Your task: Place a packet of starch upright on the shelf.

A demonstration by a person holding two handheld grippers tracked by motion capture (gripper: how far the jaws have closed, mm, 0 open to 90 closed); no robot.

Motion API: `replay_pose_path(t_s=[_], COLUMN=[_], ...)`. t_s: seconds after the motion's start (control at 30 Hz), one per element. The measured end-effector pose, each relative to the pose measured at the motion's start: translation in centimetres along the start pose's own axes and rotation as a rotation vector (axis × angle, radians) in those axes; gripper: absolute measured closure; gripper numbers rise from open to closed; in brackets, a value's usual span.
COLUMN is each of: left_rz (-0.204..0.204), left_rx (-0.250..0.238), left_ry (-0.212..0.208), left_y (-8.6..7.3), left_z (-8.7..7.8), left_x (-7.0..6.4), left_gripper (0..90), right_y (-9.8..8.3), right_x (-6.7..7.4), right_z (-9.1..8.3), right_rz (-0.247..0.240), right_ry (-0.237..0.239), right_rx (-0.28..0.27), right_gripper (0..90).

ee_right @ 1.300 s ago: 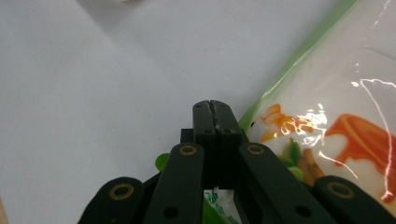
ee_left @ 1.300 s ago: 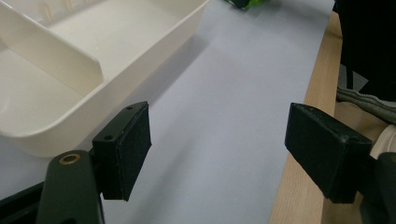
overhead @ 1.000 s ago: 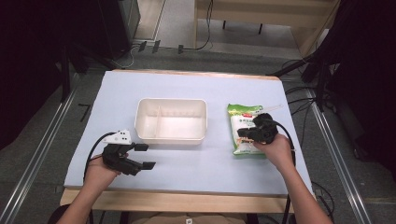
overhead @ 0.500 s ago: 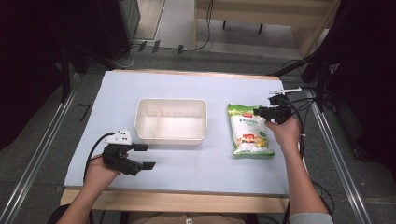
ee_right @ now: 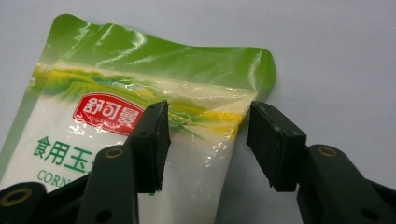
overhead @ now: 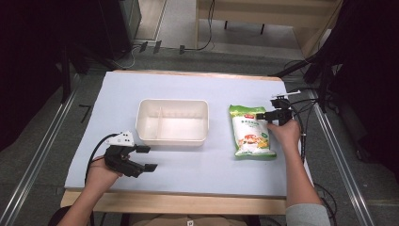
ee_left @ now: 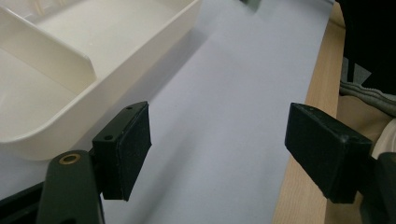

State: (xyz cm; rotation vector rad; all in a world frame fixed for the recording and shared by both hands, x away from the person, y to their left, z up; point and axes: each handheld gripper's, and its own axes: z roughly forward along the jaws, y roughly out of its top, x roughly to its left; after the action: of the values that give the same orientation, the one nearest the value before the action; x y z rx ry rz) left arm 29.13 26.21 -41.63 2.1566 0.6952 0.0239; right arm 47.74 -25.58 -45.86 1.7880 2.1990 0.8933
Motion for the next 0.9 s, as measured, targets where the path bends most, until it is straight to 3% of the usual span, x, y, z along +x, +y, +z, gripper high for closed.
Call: replay_pose_path(t_s=[0.13,0.17,0.27,0.37,0.4,0.5,0.6,0.73,0.9], left_rz=[0.001,0.001,0.0,0.001,0.001,0.0,0.0,-0.006,-0.005], left_rx=[0.004,0.002,-0.002,0.001,0.001,-0.003,-0.005,-0.015,-0.018], left_ry=[-0.001,-0.002,-0.002,-0.003,-0.003,-0.003,0.0,0.0,-0.001], left_y=[0.0,0.0,0.0,0.0,0.0,0.0,0.0,-0.1,-0.1], left_z=[0.1,0.1,0.1,0.1,0.1,0.0,-0.1,-0.4,-0.4], left_x=[-0.1,-0.1,-0.2,-0.1,-0.1,-0.1,-0.1,0.1,0.1], left_gripper=[23.3,23.3,23.3,23.3,23.3,23.3,23.3,23.3,23.3], right_y=[-0.2,-0.5,-0.5,-0.4,-0.4,-0.5,-0.3,0.2,0.5], right_x=[0.1,-0.2,0.1,1.0,1.0,1.7,2.0,1.7,2.3], right_z=[0.3,0.4,0.3,0.5,0.5,0.6,0.5,-0.9,-2.6], right_rz=[0.048,0.083,0.098,0.082,0.082,0.032,0.005,0.052,0.028], right_ry=[0.032,0.059,0.055,0.054,0.054,0.048,0.038,0.081,0.096], right_rx=[0.019,0.016,0.021,0.051,0.051,0.06,0.06,0.027,-0.018], right_gripper=[54.7,55.9,59.2,71.7,71.7,85.6,87.6,88.0,88.0])
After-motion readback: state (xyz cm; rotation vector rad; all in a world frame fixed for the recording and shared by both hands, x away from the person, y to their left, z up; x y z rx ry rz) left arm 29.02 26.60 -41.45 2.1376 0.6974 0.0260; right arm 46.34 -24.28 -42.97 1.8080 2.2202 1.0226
